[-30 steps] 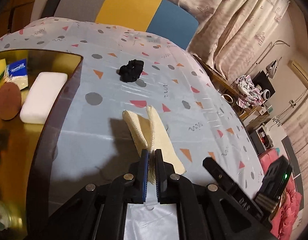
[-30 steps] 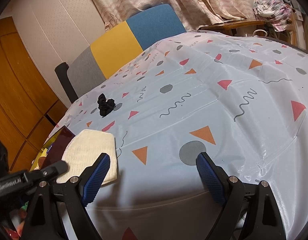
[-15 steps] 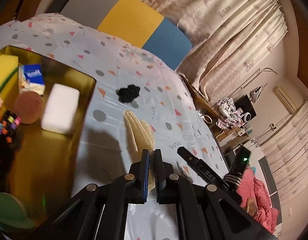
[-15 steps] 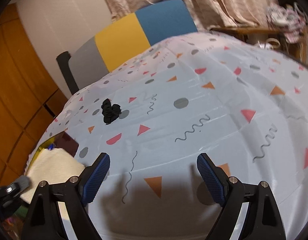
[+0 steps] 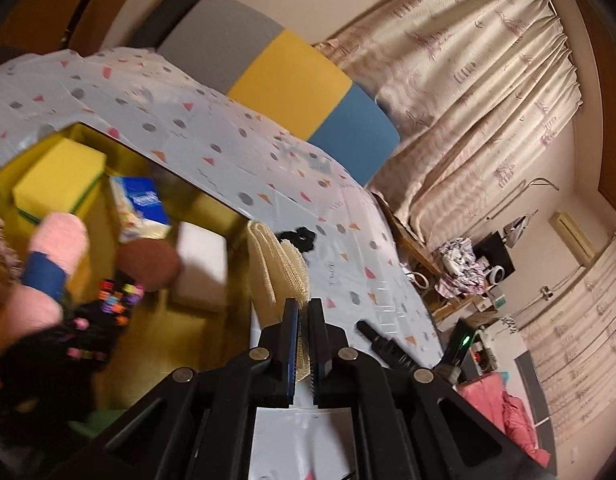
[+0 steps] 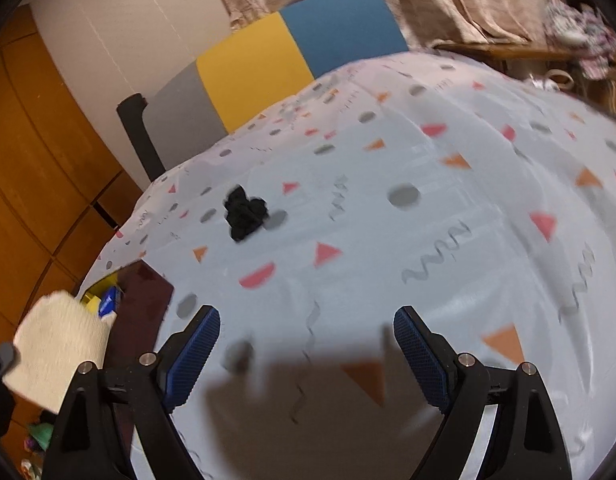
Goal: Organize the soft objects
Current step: 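Lower the cream cloth into the tray with the left tool while the right tool grasps the black scrunchie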
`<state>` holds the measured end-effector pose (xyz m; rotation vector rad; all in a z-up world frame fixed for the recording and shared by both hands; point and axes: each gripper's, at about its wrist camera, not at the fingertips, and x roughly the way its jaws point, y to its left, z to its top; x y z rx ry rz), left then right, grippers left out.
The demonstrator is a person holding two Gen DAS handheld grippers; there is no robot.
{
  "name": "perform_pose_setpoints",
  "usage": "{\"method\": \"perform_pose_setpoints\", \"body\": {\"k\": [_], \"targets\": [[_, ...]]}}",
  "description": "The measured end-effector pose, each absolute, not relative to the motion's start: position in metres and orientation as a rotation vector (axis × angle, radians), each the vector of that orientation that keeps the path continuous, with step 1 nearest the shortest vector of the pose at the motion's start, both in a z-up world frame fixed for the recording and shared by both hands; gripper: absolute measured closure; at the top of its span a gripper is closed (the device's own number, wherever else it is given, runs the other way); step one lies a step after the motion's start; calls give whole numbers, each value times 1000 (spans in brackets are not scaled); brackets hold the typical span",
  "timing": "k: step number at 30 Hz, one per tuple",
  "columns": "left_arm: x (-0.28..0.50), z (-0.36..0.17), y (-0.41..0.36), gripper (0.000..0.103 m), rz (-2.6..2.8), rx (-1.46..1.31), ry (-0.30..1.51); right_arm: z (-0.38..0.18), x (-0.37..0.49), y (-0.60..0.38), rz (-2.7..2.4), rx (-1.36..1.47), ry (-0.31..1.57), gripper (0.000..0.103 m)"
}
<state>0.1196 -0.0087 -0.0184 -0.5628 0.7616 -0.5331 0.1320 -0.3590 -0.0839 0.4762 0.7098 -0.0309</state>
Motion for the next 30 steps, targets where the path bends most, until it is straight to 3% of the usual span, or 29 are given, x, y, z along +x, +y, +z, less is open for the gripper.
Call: {"method": "perform_pose_setpoints", "body": {"k": [9, 22, 25, 26, 27, 30], "targets": [[122, -40, 27, 100, -452, -524, 816, -59, 194, -328, -4, 306, 723, 13], [117, -63, 47, 100, -335, -410, 880, -80, 294, -309, -68, 258, 834, 13], [115, -64, 50, 84, -306, -401, 881, -87, 308, -305, -79, 241, 856, 13], [112, -63, 50, 71, -294, -385, 875, -89, 312, -304, -83, 235, 865, 13], [110, -61, 49, 64, -286, -371, 868, -90, 314, -303, -84, 232, 869, 13], [102, -53, 45, 60, -291, -317, 822, -94, 322, -300, -82, 217, 877, 13]]}}
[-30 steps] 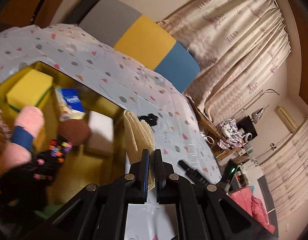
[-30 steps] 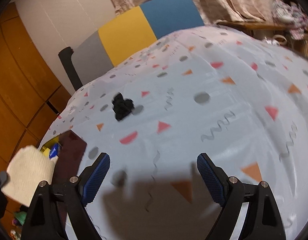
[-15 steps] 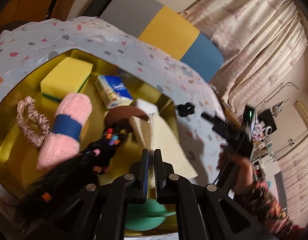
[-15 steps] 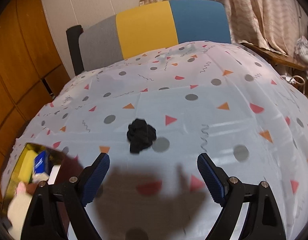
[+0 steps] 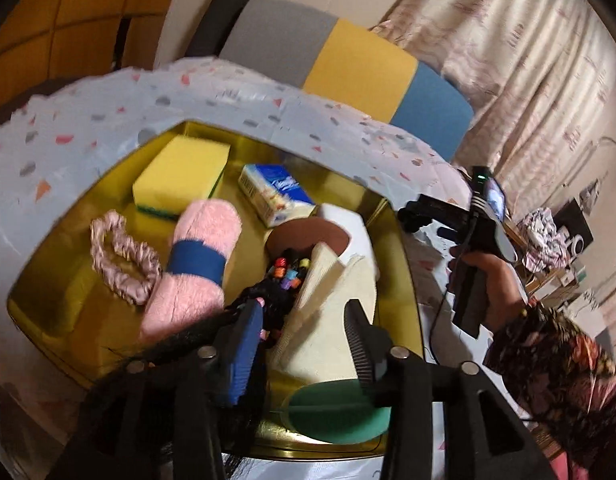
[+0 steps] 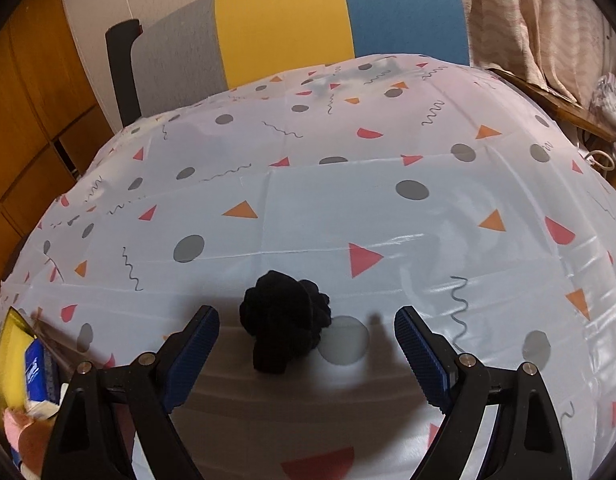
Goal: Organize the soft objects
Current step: 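Lower the cream cloth into the tray with the left tool while the right tool grasps the black scrunchie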
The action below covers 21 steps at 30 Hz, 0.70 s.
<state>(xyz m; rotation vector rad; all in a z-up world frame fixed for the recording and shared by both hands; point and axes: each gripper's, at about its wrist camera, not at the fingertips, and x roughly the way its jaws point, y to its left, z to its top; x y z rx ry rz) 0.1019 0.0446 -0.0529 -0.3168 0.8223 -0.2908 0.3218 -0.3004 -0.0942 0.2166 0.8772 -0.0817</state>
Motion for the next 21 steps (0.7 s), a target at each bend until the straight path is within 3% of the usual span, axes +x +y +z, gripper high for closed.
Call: {"method": "perform_pose_setpoints", "body": {"k": [2, 7, 13, 21], "targets": [[98, -49, 42, 59, -298, -297, 800, -96, 325, -299, -82, 208, 882, 16], [95, -45, 44, 59, -309, -308, 780, -107, 335, -298, -77, 212, 932, 49], [88, -39, 48, 59, -275, -300, 741, -107, 326, -298, -44, 210, 905, 71], [79, -34, 51, 59, -247, -292, 721, -96, 283, -300, 30, 246, 845, 73]]}}
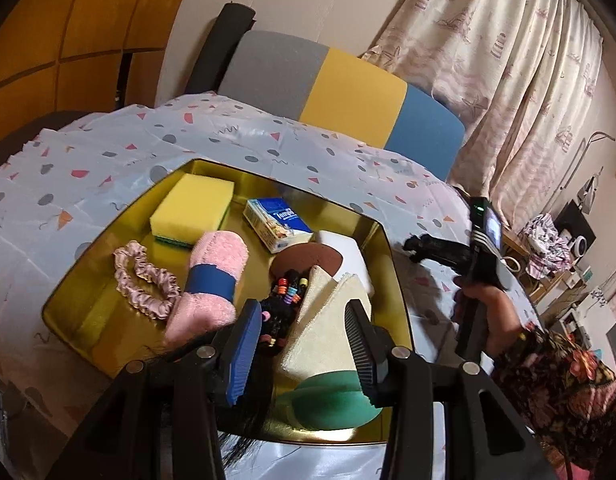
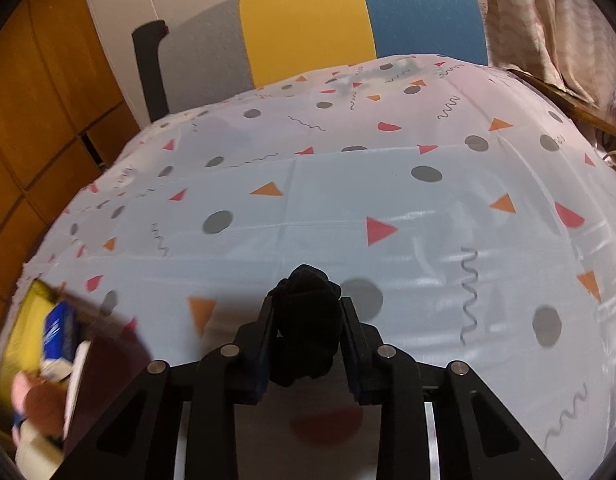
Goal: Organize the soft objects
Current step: 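Lower the cream cloth into the tray with the left tool while the right tool grasps the black scrunchie, then carry the black scrunchie into the gold tray and open the right tool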
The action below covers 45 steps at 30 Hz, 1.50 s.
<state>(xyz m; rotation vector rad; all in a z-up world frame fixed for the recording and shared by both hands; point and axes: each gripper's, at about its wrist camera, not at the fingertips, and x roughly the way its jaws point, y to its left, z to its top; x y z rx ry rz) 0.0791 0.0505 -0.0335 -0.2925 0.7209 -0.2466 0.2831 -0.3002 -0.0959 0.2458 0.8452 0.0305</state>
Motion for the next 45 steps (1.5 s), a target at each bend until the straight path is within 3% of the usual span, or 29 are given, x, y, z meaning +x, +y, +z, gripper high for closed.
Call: {"method": "perform_pose_setpoints", "body": {"k": [16, 25, 35, 38, 40, 45], "targets": [[61, -18, 55, 50, -153, -232, 722, -45, 189, -241, 231, 226, 775, 73], [64, -22, 71, 50, 8, -150, 788, -13, 188, -149, 402, 154, 775, 73], [61, -19, 91, 50, 67, -158, 804, -23, 205, -72, 462, 79, 860, 71], [61, -20, 93, 50, 83, -157, 813, -24, 210, -66, 449, 68, 862, 58], [63, -21, 94, 50, 101, -153, 825, -21, 208, -69, 435, 83, 846, 44], [64, -18, 93, 50, 168, -116, 826, -8, 194, -86, 423, 130, 797, 32]]}}
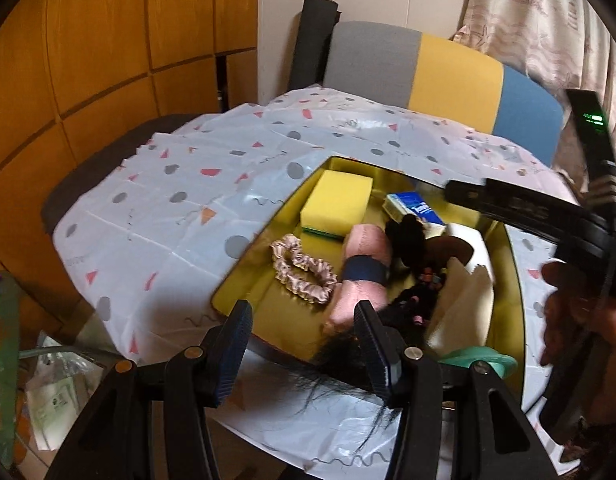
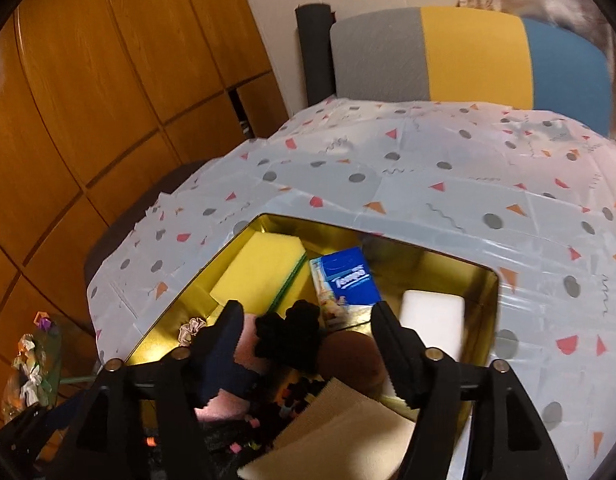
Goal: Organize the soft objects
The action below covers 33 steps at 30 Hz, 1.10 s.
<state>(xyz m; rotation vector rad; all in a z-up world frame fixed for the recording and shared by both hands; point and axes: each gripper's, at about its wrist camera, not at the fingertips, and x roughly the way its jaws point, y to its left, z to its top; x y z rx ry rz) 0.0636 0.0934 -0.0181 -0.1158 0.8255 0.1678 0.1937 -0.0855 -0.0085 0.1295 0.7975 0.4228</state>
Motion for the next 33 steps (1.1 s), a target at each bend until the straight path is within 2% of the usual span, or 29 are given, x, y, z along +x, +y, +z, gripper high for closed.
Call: {"method": "perform_pose_setpoints", "body": {"k": [3, 6, 10, 19, 33], "targets": [[63, -16, 88, 50, 176, -88, 814, -3, 179, -97, 407, 154, 760, 21], [63, -18, 82, 50, 179, -66, 831, -1, 162, -107, 382, 164, 741, 15], [64, -23, 77, 50, 175, -54, 869, 1, 140, -114, 356, 158, 727, 2], [56, -19, 69, 50, 190, -9, 857, 6, 86, -126, 220, 107, 663, 0], [34, -6, 75, 50, 207, -34, 849, -8, 34, -137, -41, 113, 750, 0]]}}
